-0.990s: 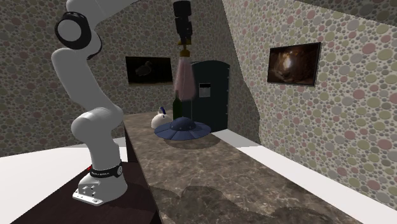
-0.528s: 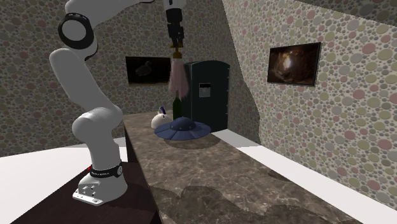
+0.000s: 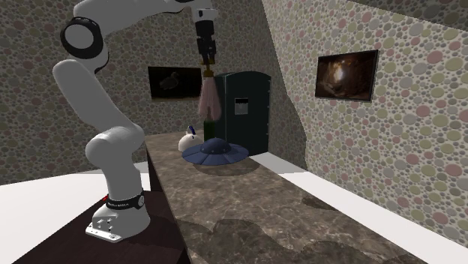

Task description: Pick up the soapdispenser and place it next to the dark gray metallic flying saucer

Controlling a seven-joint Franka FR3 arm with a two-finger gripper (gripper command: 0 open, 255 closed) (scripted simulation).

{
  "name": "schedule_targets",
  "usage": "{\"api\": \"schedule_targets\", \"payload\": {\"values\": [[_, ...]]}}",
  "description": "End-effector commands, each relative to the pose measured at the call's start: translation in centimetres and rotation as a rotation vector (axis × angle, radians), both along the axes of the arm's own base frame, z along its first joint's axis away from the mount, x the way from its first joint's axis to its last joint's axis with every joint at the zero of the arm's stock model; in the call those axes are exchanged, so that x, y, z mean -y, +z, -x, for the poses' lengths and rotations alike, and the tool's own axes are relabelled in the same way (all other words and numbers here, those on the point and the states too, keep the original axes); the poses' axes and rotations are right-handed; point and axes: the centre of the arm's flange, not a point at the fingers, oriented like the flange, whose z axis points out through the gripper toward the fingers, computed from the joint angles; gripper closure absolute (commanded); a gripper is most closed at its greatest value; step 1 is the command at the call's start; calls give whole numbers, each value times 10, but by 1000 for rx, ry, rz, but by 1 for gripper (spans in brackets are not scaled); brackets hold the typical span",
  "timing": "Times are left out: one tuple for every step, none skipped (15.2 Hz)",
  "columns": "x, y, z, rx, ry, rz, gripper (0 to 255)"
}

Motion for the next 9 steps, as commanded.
{"api": "schedule_targets", "payload": {"values": [[0,-11,1,1,0,-1,255],[0,-17,1,1,0,-1,255],[0,-22,1,1,0,-1,255],[0,-27,1,1,0,-1,255],[0,-32,1,1,0,-1,255],[0,-38,1,1,0,-1,255],[0,-43,1,1,0,-1,255],[0,-48,1,1,0,-1,255],[0,-54,1,1,0,-1,255]]}}
